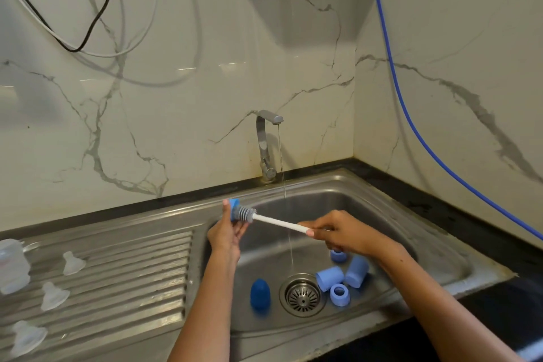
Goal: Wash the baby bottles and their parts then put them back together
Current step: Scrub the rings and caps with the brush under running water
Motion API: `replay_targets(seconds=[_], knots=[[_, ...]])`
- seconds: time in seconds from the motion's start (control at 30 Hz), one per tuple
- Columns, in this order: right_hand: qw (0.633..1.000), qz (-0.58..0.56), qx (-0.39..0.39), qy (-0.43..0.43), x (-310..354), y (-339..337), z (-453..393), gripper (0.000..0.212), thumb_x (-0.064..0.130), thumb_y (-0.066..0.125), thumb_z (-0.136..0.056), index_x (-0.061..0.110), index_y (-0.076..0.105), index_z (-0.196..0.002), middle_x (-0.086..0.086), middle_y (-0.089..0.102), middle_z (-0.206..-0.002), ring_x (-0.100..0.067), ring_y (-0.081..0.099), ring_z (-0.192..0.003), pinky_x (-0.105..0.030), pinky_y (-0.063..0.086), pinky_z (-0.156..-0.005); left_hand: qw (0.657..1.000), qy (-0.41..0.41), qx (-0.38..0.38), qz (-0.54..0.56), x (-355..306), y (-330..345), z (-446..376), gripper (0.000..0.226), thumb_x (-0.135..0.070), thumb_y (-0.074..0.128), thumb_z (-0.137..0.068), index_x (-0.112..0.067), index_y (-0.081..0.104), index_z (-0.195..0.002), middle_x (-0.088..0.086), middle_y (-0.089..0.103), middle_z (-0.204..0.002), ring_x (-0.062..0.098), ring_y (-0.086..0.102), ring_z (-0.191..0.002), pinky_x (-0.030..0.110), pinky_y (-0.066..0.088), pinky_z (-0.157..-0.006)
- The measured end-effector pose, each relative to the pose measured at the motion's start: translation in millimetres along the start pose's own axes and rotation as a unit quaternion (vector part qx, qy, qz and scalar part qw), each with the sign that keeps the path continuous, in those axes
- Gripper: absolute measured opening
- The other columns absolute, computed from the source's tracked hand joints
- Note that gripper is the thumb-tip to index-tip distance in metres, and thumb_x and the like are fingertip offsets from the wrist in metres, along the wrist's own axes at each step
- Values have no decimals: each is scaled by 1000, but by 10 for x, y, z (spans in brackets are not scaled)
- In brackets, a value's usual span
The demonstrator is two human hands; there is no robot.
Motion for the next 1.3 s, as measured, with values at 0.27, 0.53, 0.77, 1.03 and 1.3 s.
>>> replay_targets(seconds=[0.27, 0.53, 0.77, 1.03, 1.3], knots=[[993, -104, -54, -8, -84, 50, -50, 30, 27, 55, -97, 32, 60, -126, 10, 55, -58, -2, 43, -49, -19, 37, -46, 995, 69, 31, -64, -68, 1, 90, 23, -18, 64, -87, -3, 63, -105, 16, 65, -117, 28, 63, -108, 35, 50, -90], [993, -71, -94, -23, -51, 186, -115, 29, 29, 53, -98, 41, 55, -125, 12, 50, -51, -1, 42, -46, -19, 36, -44, 989, 112, 40, -93, -94, 70, 82, 21, -11, 69, -84, 0, 68, -102, 15, 70, -101, 29, 68, -98, 33, 55, -80], [993, -99, -55, -22, -73, 124, -69, 26, 33, 54, -96, 43, 58, -120, 15, 53, -50, -2, 40, -45, -17, 35, -45, 974, 165, -1, -156, -138, 27, 40, 26, -12, 73, -80, 1, 69, -103, 10, 72, -91, 23, 68, -92, 28, 56, -74], [989, -141, -49, -5, -50, 168, -61, 23, 37, 56, -95, 49, 63, -113, 4, 47, -57, -6, 42, -49, -19, 35, -44, 973, 171, 34, -153, -27, 121, 95, 28, -11, 75, -77, -3, 70, -103, 6, 73, -88, 20, 69, -89, 26, 56, -73], [988, -146, -49, 21, -11, 93, 18, 24, 36, 53, -97, 46, 61, -117, 6, 43, -50, -6, 37, -42, -19, 30, -39, 983, 158, -38, -80, -94, -26, -7, 32, -7, 73, -79, 5, 65, -108, 15, 70, -96, 25, 67, -93, 33, 54, -81]])
Point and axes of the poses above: each hand's wrist, its own z-axis away from the middle knuckle, its own y-axis out of the palm, x = y × z, the point moved 3 cm from there along -z, towards the middle knuckle
